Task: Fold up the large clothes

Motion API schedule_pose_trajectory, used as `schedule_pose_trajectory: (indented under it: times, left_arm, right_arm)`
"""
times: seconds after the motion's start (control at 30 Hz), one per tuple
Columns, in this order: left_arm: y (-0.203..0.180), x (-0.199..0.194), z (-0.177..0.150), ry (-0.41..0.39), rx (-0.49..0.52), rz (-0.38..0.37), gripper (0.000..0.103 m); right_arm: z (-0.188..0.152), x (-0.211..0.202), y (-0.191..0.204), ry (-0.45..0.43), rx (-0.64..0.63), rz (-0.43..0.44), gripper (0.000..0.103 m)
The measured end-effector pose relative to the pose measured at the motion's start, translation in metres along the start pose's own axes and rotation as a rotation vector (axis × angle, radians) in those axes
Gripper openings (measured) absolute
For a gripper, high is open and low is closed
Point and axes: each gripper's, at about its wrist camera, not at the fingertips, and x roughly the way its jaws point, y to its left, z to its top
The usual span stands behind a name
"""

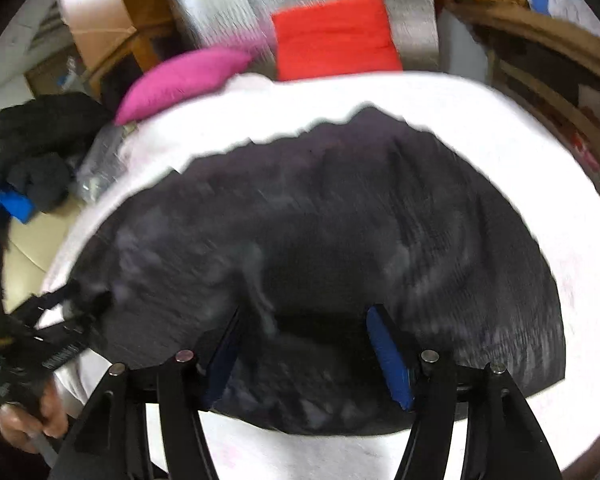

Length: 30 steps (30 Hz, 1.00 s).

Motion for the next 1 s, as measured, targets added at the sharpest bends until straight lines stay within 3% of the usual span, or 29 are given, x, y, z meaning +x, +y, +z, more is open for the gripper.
schedule_pose_trajectory:
  times: [0.13,0.33,0.47,0.6,0.77,0.9,1.0]
  left_arm:
    - [-0.002,0.002,0.0,-0.001,0.003,0.008,0.077]
    - [-0.003,0.002,-0.001,-0.001,0.012,0.011,0.08]
    - [-0.002,0.002,-0.002,-0.001,0.009,0.012,0.08]
    - [-0.002,0.0,-0.003,-0.001,0.004,0.012,0.081]
    - [0.0,-0.001,-0.003,0.001,-0.003,0.01,0.081]
    - [0.008,-0.009,-0.002,-0.015,-0.008,0.031,0.08]
    - [0.026,-0.017,0.0,-0.045,-0.052,0.061,0.08]
  right_arm:
    - [0.008,0.004,0.013,-0.022,-0.012,0.032,0.066]
    - [0.006,0.055,0.024,0.123,-0.044,-0.018,0.067]
    - [0.009,0.052,0.018,0.129,-0.019,0.019,0.066]
    - [0.009,0.03,0.007,0.069,-0.013,0.036,0.066]
    - [0.014,-0.001,-0.028,-0.04,0.075,-0.057,0.066]
    - [0.013,-0.014,-0.065,-0.067,0.183,-0.138,0.066]
    - [0.008,-0.018,-0.091,-0.055,0.239,-0.146,0.066]
